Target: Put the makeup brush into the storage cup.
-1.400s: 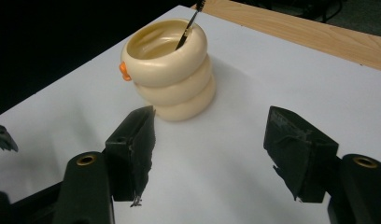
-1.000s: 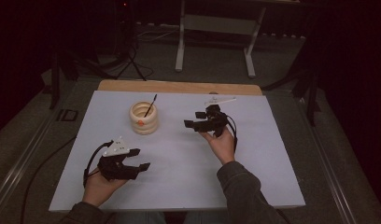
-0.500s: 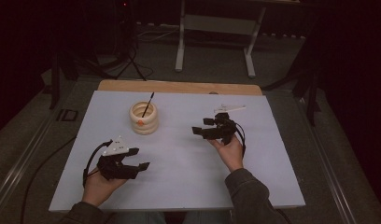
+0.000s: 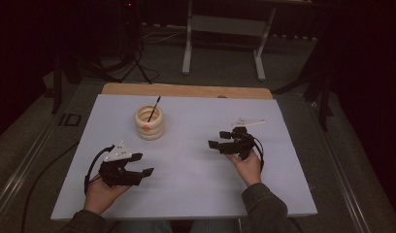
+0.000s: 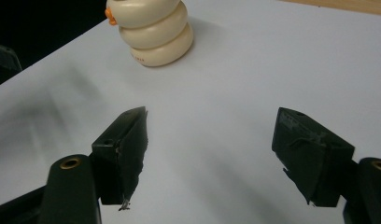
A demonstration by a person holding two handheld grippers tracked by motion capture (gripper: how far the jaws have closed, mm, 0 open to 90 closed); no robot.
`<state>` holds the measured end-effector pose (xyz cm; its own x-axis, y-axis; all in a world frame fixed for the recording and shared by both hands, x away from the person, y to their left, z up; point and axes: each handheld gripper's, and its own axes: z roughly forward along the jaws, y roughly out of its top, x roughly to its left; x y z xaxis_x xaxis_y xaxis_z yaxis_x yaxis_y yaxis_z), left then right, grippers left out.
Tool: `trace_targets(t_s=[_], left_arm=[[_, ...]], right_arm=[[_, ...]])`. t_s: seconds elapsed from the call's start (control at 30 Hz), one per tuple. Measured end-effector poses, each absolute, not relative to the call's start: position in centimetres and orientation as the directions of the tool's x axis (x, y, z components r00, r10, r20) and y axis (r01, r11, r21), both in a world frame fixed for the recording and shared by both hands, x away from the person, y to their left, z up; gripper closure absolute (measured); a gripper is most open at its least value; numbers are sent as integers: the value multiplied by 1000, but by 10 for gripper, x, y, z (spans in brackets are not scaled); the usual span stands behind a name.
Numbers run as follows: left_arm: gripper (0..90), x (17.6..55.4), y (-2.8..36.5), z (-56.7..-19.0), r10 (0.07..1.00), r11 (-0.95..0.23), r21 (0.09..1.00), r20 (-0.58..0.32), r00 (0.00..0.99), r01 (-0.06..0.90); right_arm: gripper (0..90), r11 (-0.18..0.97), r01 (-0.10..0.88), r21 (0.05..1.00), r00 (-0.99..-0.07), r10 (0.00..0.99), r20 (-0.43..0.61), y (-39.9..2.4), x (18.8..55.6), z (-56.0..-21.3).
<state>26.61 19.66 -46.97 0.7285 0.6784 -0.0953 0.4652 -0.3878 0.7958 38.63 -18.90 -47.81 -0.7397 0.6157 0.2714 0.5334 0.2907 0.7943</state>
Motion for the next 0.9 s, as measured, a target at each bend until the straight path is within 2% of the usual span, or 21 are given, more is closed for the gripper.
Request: trace_targets(t_s=[0.9], left_arm=[[305,265,201,-472,688,-383,791,-99,718,476]], right_arm=[[240,287,543,789,-730,626,274,-217,365,-488]])
